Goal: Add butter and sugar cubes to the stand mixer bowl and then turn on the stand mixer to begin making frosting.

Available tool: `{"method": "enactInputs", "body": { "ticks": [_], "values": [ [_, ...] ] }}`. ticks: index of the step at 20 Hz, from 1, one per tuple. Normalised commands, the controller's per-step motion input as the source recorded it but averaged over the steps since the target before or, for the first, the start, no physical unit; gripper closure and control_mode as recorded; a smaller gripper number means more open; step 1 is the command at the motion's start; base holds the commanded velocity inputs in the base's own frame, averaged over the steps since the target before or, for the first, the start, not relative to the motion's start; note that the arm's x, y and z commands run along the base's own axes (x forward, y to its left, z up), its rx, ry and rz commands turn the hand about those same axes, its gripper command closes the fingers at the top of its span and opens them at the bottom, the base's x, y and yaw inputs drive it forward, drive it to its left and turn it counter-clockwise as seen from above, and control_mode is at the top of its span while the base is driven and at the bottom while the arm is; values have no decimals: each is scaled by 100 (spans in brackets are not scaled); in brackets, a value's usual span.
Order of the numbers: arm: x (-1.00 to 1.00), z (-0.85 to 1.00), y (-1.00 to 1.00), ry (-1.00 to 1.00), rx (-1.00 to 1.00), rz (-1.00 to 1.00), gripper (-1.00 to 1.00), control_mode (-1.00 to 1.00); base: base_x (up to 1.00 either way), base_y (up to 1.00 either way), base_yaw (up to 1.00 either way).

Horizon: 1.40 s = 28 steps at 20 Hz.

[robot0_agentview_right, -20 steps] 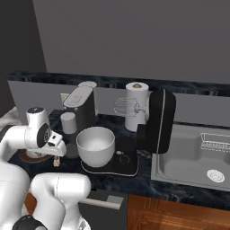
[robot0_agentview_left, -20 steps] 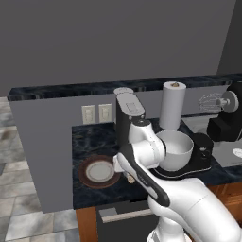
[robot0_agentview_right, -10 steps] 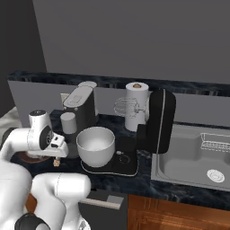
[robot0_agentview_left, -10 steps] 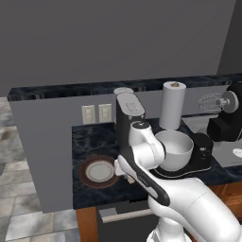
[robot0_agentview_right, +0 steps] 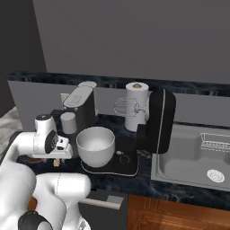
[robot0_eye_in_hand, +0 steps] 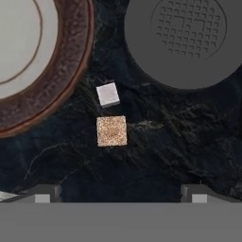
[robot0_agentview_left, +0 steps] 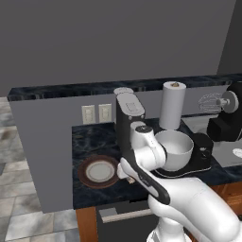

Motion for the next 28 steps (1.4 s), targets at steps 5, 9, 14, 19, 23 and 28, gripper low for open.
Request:
{"method": "enactInputs", "body": {
  "ticks": [5,9,14,19,23,28],
  "values": [
    [18,-17,0,0,0,5,-100,-100,0,0,0],
    [13,-5,3,0,0,1,-100,-100,0,0,0],
    [5,0,5,0,0,0,-100,-100,0,0,0],
    [0,-8,9,0,0,0,-100,-100,0,0,0],
    [0,-21,0,-1,0,0,-100,-100,0,0,0],
    [1,-23,0,-1,0,0,-100,-100,0,0,0]
  ]
}}
